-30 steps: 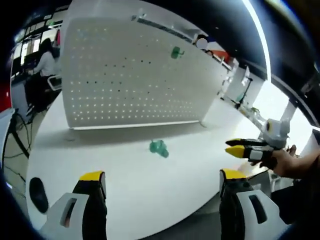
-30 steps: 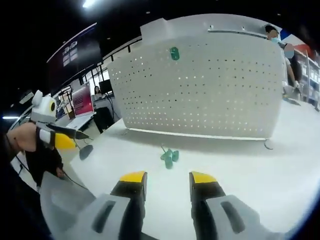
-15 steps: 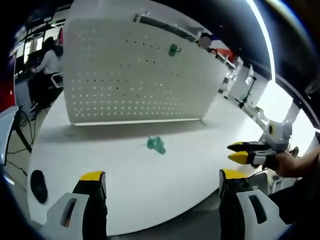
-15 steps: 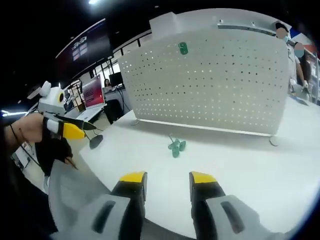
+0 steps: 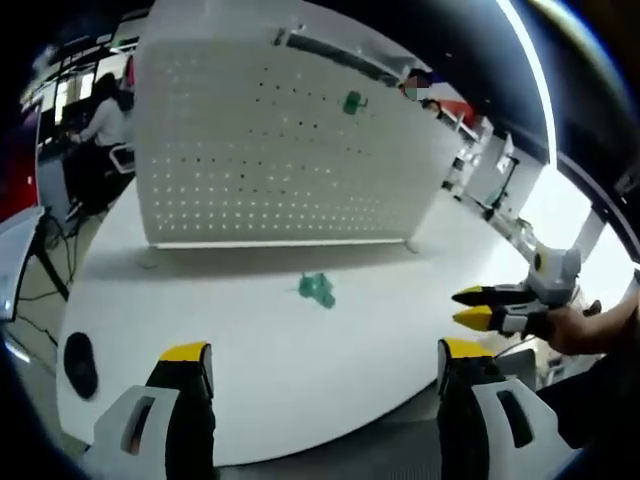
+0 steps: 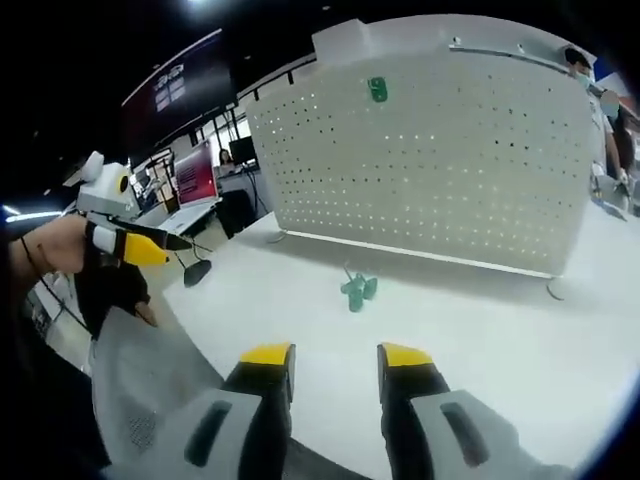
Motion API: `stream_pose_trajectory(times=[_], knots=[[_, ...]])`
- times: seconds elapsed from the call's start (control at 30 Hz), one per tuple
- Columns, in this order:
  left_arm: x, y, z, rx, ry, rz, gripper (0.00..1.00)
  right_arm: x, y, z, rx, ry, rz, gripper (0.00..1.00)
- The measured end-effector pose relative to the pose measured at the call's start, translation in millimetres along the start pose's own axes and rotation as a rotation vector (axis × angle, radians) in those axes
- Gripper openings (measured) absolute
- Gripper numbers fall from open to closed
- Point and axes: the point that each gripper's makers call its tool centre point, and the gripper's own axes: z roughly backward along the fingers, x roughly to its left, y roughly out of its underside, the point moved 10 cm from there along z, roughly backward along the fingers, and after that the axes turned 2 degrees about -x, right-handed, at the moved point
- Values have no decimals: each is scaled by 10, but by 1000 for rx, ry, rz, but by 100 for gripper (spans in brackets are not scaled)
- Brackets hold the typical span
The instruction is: Insert the hook assembly into the mounting plate slot until the hook locks in place.
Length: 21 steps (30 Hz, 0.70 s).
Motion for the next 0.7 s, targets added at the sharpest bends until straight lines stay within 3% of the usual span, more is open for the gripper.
stream_pose_trajectory(times=[0.23,0.7], knots=[[70,-40,-9,10,2,-3,94,95,-140,-412,0,-56,35,30],[409,-45,68,19,-36,39,93,37,-438,-1531,53,-111,95,29]])
